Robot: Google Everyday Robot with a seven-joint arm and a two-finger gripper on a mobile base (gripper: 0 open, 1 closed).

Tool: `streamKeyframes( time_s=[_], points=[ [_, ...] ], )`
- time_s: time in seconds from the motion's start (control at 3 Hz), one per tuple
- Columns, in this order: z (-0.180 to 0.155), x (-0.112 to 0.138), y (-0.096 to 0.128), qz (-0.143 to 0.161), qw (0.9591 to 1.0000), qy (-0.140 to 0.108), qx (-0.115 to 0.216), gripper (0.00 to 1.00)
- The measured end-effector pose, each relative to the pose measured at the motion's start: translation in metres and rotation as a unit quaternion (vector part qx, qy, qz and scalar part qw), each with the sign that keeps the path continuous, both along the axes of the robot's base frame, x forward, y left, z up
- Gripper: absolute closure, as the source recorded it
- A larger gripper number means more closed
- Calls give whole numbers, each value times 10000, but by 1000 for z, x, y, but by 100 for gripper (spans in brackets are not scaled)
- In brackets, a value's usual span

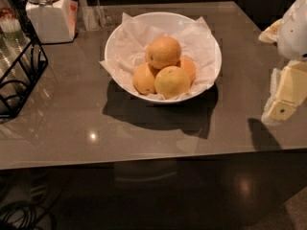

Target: Pick orange from white bowl

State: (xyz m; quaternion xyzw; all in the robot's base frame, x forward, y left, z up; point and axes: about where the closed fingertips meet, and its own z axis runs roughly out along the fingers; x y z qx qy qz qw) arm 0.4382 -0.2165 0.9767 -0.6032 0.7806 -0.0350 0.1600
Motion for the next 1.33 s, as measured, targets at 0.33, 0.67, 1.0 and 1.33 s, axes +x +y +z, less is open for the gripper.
streamKeyframes(
  time_s=[0.33,0.67,1.0,1.33],
  points=[
    [1,0,1,2,10000,-13,8,0],
    [3,21,24,127,9992,-21,378,0],
    [4,52,52,235,9974,-6,677,0],
    [5,56,55,259,9972,-25,697,0]
  ],
)
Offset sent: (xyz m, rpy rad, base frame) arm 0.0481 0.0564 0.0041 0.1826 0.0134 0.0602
